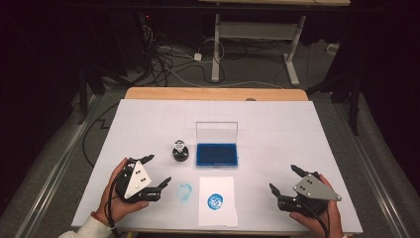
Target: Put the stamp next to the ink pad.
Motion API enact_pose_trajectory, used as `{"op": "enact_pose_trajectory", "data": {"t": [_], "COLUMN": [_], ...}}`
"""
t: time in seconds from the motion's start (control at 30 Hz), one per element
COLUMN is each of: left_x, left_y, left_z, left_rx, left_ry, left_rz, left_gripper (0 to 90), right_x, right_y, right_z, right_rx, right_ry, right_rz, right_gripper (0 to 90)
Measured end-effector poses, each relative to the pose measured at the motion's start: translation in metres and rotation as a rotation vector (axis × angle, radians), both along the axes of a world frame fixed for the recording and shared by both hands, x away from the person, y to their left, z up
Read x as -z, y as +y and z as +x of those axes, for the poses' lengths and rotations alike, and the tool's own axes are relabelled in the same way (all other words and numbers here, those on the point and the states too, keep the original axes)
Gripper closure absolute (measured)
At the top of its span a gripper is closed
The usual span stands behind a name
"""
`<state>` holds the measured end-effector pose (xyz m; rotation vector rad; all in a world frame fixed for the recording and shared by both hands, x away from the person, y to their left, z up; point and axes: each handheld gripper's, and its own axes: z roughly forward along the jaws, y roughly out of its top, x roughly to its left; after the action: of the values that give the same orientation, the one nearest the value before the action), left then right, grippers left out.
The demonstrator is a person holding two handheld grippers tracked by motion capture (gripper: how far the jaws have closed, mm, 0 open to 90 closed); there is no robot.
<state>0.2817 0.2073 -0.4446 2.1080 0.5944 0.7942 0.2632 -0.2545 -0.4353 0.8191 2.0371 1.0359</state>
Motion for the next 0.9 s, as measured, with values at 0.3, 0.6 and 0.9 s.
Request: {"op": "enact_pose_trajectory", "data": {"t": [0.3,0.6,0.9], "left_x": [0.025,0.035,0.029], "left_y": [0.002,-0.002,0.003], "left_z": [-0.003,-0.004,-0.009], "left_rx": [-0.019,-0.005,0.005], "left_ry": [0.066,0.12,0.081], "left_rz": [0.023,0.066,0.013], "left_gripper": [16.9,16.9,16.9], "right_x": [0.016,0.033,0.026], "right_y": [-0.01,-0.013,-0.011], "right_z": [-0.007,-0.005,-0.01], "right_rx": [0.019,0.02,0.007], "right_ry": [0.022,0.087,0.033], "right_rz": [0.005,0.021,0.03], "right_gripper": [16.9,16.4,16.3]}}
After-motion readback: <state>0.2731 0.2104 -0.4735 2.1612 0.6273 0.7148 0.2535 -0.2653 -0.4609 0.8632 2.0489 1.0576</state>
